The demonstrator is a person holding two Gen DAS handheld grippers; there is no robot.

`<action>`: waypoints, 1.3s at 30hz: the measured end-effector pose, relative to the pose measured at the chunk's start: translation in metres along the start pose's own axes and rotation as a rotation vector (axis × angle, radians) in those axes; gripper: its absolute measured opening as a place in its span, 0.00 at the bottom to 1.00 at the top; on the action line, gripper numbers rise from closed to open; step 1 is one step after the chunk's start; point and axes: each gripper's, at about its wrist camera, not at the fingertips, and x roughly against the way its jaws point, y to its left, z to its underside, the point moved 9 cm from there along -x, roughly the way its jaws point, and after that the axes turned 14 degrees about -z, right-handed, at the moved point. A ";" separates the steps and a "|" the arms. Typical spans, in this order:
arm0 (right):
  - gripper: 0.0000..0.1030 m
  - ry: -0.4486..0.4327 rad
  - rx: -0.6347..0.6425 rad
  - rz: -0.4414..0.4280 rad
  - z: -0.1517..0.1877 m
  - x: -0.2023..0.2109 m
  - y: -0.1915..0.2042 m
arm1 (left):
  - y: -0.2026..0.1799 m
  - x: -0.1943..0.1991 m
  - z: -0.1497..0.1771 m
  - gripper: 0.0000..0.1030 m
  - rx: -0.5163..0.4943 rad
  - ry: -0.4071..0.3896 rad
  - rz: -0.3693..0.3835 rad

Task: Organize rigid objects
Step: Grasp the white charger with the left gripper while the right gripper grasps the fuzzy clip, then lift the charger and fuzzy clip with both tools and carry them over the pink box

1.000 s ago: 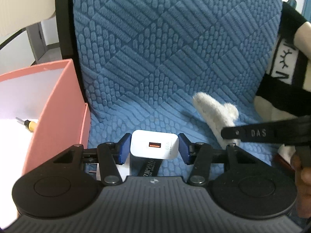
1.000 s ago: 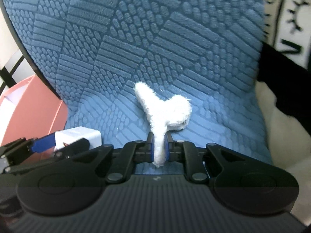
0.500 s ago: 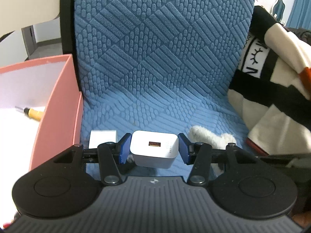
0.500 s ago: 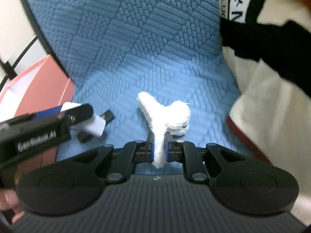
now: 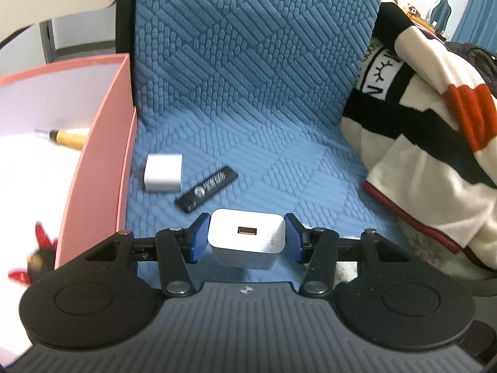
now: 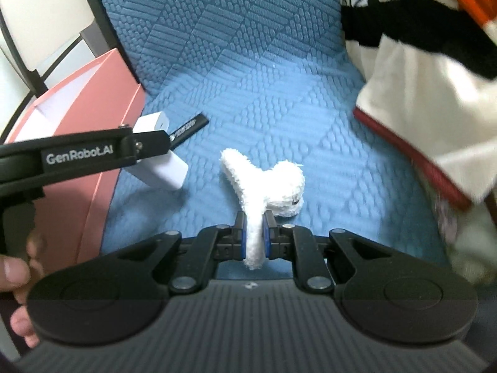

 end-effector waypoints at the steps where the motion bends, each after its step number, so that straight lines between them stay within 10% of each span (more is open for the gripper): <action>1: 0.14 0.001 0.003 0.003 0.004 0.002 0.002 | 0.000 0.002 0.003 0.55 0.004 0.005 0.002; 12: 0.18 -0.009 0.044 0.038 0.011 0.000 0.007 | 0.009 0.012 0.015 0.55 0.041 0.021 0.004; 17: 0.48 -0.051 0.064 0.095 0.003 0.001 0.001 | 0.009 0.008 0.010 0.55 0.049 0.025 0.016; 25: 0.57 -0.049 0.081 0.124 -0.005 -0.013 -0.007 | 0.010 0.002 0.005 0.55 0.056 0.032 0.028; 39: 0.49 -0.061 0.127 0.109 -0.005 -0.025 -0.004 | 0.008 -0.002 0.008 0.55 0.052 0.050 0.018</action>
